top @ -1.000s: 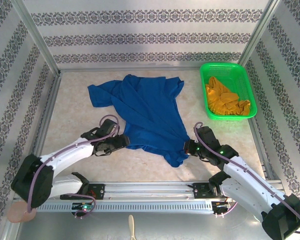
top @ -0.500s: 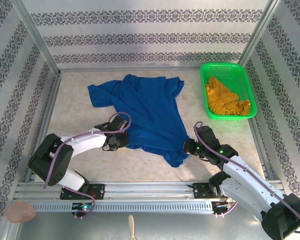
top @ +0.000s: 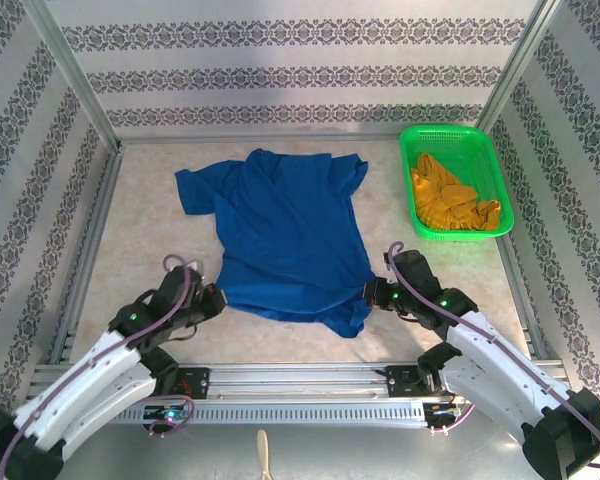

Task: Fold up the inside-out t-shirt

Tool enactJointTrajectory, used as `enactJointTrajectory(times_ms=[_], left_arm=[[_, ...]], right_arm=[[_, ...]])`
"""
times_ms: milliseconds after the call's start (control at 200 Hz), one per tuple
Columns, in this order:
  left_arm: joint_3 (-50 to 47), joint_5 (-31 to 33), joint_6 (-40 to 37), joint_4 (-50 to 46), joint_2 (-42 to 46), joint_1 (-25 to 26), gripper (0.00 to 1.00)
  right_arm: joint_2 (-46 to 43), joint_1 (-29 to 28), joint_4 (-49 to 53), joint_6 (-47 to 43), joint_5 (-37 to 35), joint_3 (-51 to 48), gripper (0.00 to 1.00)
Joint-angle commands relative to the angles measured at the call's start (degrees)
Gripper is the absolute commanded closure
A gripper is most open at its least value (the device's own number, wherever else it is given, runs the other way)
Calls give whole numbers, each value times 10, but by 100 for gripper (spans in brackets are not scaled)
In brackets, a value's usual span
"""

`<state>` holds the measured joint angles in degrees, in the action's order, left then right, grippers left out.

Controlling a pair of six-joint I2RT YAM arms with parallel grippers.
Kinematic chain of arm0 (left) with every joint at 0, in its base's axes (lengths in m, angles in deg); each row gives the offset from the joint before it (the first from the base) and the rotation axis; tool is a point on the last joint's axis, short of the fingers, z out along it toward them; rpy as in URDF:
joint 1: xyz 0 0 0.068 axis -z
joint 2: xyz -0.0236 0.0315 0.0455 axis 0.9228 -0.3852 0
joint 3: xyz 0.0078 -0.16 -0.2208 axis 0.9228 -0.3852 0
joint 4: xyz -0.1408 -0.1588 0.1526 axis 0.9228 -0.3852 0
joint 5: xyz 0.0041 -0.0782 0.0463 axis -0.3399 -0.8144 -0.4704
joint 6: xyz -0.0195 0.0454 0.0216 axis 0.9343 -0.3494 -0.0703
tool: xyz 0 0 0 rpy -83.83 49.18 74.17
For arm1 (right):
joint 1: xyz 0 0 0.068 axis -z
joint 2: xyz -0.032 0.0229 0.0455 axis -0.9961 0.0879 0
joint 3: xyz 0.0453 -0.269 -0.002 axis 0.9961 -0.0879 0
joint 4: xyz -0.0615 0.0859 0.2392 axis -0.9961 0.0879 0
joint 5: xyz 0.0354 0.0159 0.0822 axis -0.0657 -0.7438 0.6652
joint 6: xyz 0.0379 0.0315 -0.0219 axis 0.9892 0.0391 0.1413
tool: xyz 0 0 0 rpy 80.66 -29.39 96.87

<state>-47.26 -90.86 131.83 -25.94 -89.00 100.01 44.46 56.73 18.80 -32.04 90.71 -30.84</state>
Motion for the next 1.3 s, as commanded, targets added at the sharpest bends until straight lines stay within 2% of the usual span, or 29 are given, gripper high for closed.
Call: enactJointTrajectory(times_ms=[0, 170, 205, 320, 425, 540, 605, 844, 959, 1104, 1299], left_arm=[[-40, -4, 69, -135, 78, 6, 100], [-41, 5, 107, -175, 138, 15, 100], [-41, 1, 107, -171, 141, 16, 86], [-13, 4, 97, -166, 134, 16, 52], [45, 24, 53, -163, 94, 16, 41], [111, 23, -23, -133, -5, 27, 38], [136, 24, -63, -94, -67, 57, 37], [235, 122, -234, 50, -346, 269, 29], [276, 155, -285, 102, -461, 330, 26], [314, 181, -310, 147, -555, 348, 24], [328, 217, -321, 161, -611, 348, 22]], right_arm=[[-3, 5, -8, -18, 33, 5, 100], [-12, 3, -19, -18, 66, -7, 100], [-15, 3, -19, -18, 70, -7, 100], [-25, 3, -20, -23, 80, -5, 100], [-26, 3, -19, -27, 82, 2, 100], [-23, 3, -20, -27, 81, 9, 100], [-24, 3, -21, -26, 77, 13, 100], [-26, 4, -25, -11, 72, 36, 100], [-26, 4, -21, -8, 71, 46, 100], [-32, 4, -12, -8, 67, 53, 100], [-41, 4, -2, -5, 63, 56, 100]])
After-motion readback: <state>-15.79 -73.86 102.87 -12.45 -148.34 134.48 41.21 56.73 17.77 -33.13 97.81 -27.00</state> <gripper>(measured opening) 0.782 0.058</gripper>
